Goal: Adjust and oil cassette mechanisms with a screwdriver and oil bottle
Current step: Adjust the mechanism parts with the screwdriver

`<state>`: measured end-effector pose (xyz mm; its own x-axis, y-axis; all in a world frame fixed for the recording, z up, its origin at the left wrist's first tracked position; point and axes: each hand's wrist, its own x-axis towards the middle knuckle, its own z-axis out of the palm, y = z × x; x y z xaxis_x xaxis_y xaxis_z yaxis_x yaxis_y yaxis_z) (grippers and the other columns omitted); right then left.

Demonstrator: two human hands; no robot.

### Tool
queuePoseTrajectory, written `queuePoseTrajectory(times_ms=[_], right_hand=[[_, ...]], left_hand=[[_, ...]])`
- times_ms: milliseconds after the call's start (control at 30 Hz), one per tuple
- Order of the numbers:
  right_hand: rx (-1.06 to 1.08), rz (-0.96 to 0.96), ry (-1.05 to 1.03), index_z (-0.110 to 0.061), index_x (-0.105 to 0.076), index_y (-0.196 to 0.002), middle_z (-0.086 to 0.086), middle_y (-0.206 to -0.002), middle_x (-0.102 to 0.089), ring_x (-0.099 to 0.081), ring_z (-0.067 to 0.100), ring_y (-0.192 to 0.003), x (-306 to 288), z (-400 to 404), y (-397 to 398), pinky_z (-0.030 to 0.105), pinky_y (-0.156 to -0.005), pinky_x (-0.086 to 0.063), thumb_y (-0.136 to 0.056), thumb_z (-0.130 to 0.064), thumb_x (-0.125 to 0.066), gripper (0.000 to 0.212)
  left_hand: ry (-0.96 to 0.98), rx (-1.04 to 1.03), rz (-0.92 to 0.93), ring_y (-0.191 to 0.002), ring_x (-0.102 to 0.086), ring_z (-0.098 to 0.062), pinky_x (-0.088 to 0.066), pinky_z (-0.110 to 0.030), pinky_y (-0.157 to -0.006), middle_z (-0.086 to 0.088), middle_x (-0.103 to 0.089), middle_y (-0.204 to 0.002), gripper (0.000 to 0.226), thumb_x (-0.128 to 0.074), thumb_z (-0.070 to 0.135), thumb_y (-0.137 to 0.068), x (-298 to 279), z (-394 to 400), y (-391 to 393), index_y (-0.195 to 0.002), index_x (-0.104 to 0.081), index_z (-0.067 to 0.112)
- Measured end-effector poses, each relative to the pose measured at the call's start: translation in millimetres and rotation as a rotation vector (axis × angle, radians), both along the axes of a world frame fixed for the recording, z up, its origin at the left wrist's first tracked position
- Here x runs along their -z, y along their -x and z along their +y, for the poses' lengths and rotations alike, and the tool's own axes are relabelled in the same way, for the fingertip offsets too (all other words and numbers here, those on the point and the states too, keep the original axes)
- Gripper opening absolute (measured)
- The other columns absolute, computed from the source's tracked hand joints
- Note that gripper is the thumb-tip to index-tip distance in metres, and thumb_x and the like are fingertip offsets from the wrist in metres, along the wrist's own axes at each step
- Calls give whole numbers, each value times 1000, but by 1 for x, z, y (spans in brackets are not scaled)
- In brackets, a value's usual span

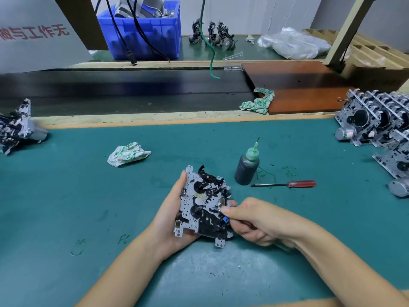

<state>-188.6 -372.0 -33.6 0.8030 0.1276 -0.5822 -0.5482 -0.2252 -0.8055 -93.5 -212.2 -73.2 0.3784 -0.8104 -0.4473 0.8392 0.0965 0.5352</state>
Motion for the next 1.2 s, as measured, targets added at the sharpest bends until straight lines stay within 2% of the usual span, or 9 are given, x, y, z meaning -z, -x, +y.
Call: queuePoseTrajectory(times_ms=[167, 267, 333, 467, 667, 833, 933, 1100, 1200], right_hand=[[-24, -74, -160, -22, -51, -48, -6, -37, -31, -22, 7, -33, 5, -6, 7, 15, -36, -21, -94, -47, -45, 52], [13, -163, -258, -20, -60, -58, -4, -44, -43, -37, 9, -38, 5, -10, 8, 17, -42, -34, -93, -43, -48, 43], [21, -176, -243, -20, -58, -63, -2, -48, -50, -42, 10, -38, 4, -12, 8, 17, -40, -35, -96, -41, -47, 40], [15, -170, -122, -14, -50, -65, -1, -40, -50, -28, 6, -29, 5, -9, 7, 8, -40, -33, -98, -31, -40, 39], [41, -145, -121, -17, -57, -56, -1, -37, -48, -23, 6, -29, 9, -3, 8, 19, -36, -18, -96, -36, -42, 47], [30, -160, -88, -21, -59, -57, -3, -43, -51, -40, 6, -35, 9, -1, 8, 15, -37, -32, -85, -45, -48, 39], [29, -122, -119, -21, -56, -58, 1, -48, -57, -50, 8, -37, 7, -3, 9, 16, -39, -40, -90, -41, -48, 39], [21, -121, -29, -15, -47, -63, -2, -39, -49, -30, 7, -30, 1, -6, 11, 14, -36, -24, -99, -32, -41, 40], [59, -148, 8, -14, -52, -60, -2, -35, -41, -24, 14, -35, -1, -2, 9, 11, -40, -31, -99, -32, -40, 45]], left_hand=[[5, -2, 12, -113, -61, -32, -53, -40, -90, -22, -61, -124, 72, -39, 65, -86, 0, 1, 1, -112, -70, 5], [5, -4, 19, -111, -62, -30, -54, -39, -89, -19, -63, -122, 70, -40, 64, -85, 0, 1, 1, -109, -72, 7], [3, -9, 17, -110, -64, -28, -55, -37, -87, -16, -64, -122, 66, -43, 63, -83, 0, 1, 1, -108, -73, 10], [7, 1, 17, -110, -63, -29, -55, -37, -85, -18, -64, -121, 67, -41, 63, -85, 0, 2, 1, -109, -72, 8], [13, 6, 19, -110, -63, -30, -54, -38, -87, -20, -63, -122, 69, -41, 63, -86, 0, 3, 1, -112, -70, 6], [14, 3, 19, -109, -63, -32, -54, -39, -86, -24, -61, -124, 71, -42, 63, -85, -2, 2, 2, -114, -69, 4], [9, 0, 25, -110, -62, -32, -54, -40, -88, -25, -60, -124, 72, -41, 63, -86, -2, 2, 2, -114, -68, 3], [-6, 4, 18, -111, -62, -32, -54, -40, -89, -23, -61, -123, 71, -39, 63, -87, -3, 3, 2, -113, -69, 5], [1, -2, 25, -109, -64, -31, -55, -39, -86, -22, -63, -121, 69, -42, 63, -85, -4, 3, 3, -109, -71, 5]])
